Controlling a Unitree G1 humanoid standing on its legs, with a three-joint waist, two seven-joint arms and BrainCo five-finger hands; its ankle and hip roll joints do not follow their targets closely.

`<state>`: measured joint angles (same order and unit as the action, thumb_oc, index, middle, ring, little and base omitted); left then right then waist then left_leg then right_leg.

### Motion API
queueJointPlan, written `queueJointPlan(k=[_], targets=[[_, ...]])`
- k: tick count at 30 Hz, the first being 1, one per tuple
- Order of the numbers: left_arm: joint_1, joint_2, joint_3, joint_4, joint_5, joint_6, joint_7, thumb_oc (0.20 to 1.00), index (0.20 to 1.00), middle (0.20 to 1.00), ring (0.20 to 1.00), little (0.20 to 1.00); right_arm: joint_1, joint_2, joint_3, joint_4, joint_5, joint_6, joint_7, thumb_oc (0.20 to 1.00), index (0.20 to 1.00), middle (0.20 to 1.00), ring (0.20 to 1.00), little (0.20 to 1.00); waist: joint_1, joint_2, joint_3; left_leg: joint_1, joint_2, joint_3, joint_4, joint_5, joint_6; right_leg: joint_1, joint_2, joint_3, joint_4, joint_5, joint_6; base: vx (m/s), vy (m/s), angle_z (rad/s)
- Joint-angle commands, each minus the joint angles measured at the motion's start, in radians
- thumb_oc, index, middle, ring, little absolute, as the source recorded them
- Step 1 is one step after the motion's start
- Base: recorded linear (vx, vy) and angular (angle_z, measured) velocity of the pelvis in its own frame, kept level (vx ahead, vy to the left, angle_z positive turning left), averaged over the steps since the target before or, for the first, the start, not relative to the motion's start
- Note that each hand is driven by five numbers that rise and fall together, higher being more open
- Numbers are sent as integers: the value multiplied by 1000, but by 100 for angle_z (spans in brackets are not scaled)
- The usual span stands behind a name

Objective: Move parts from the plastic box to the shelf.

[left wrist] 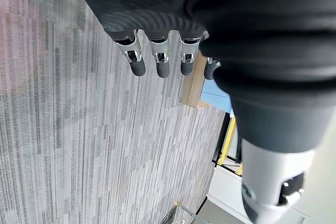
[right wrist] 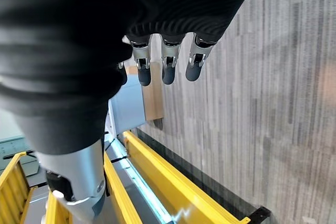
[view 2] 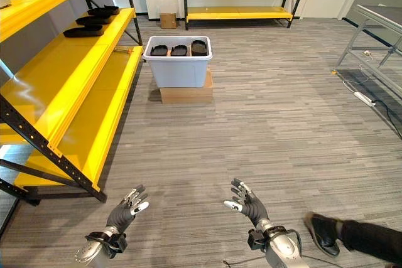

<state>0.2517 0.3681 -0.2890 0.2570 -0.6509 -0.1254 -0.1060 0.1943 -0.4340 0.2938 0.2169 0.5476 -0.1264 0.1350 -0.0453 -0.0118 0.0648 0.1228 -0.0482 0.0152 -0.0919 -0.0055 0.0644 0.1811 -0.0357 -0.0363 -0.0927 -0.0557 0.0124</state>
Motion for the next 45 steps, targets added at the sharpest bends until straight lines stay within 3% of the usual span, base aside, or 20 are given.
queueJointPlan(k=[1,34,40,43,45], targets=[[-26,-3,28,2,-16,-46,-6,1000,1000,1000,1000,1000,-3,-11,0,-4,34,-46,7,1000,1000,1000,1000,1000,6,-19,-84,-36,101,-14,13,1,-82,-75,-104,16,20,90,110,-2,-2,-4],[-33,6,37,-28,23,-54,0,1000,1000,1000,1000,1000,-16,-6,-10,2,35,-42,3,1000,1000,1000,1000,1000,12,-15,-70,-35,95,-26,14,-8,-78,-73,-111,16,26,81,113,1,-1,0],[-67,4,39,-31,21,-66,12,1000,1000,1000,1000,1000,-50,-3,-8,20,31,-50,-8,1000,1000,1000,1000,1000,22,-26,-49,-91,79,-13,106,-46,-71,-85,-134,15,28,88,124,-3,30,1],[-91,8,37,-38,12,-69,20,1000,1000,1000,1000,1000,-70,3,-9,29,38,-52,-15,1000,1000,1000,1000,1000,28,-27,-38,-122,58,-14,166,-78,-56,-109,-153,20,104,72,130,11,111,4],[-100,9,46,-46,10,-74,25,1000,1000,1000,1000,1000,-79,10,-10,27,40,-50,-13,1000,1000,1000,1000,1000,27,-24,-25,-126,31,-25,196,-105,-30,-155,-173,34,222,74,148,65,240,8]])
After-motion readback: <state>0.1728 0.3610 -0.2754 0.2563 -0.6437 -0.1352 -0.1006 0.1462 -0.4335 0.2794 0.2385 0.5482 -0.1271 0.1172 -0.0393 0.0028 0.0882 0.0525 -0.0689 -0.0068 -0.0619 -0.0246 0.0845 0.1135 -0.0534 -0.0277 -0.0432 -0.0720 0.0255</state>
